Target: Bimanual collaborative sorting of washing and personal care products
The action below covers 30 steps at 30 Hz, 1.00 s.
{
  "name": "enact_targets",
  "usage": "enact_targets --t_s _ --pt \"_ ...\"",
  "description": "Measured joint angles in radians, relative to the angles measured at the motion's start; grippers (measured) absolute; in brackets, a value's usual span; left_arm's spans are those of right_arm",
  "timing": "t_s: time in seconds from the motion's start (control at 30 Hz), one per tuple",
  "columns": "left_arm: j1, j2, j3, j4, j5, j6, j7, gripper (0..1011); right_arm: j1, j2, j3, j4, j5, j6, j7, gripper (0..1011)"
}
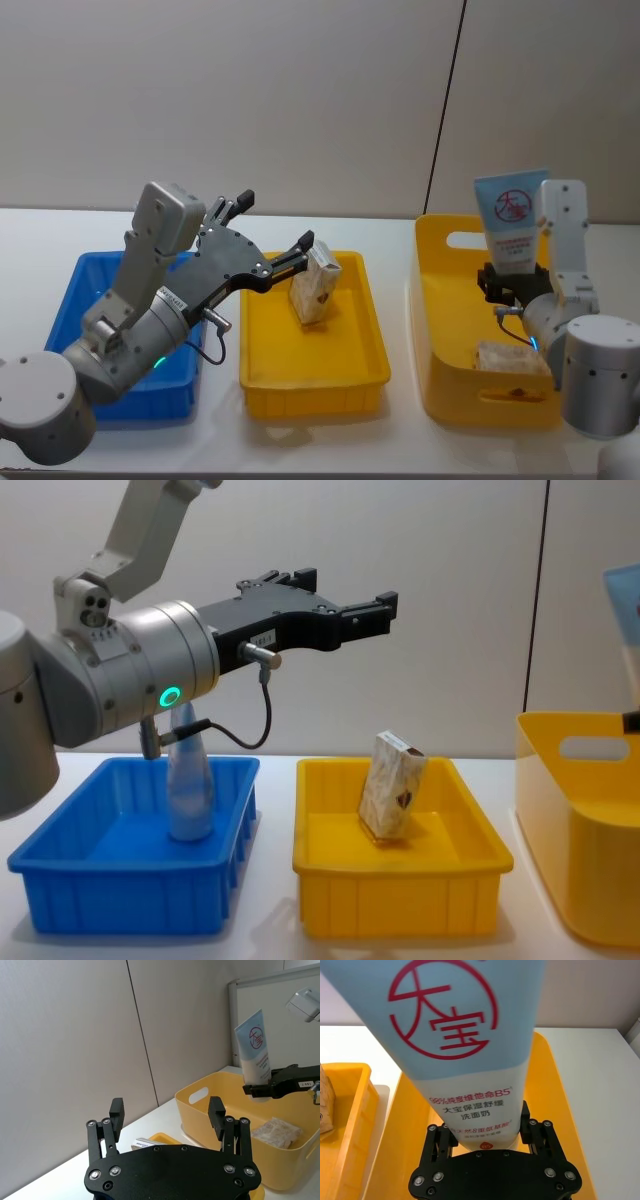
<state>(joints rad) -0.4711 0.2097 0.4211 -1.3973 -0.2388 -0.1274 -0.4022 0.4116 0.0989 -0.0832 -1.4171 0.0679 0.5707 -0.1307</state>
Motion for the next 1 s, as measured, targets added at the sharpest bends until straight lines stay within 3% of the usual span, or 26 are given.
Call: enact_targets --t_s 0.47,1.0 --pt "0.0 0.0 0.0 0.0 0.0 0.0 0.0 1001 -0.009 0.003 -0.003 -0.028 -0.014 0.021 0.012 1003" --pt "0.0 0.0 0.0 0.0 0.0 0.0 0.0 1001 -0.017 0.003 -0.002 -0.045 -0.028 0.006 0.027 1004"
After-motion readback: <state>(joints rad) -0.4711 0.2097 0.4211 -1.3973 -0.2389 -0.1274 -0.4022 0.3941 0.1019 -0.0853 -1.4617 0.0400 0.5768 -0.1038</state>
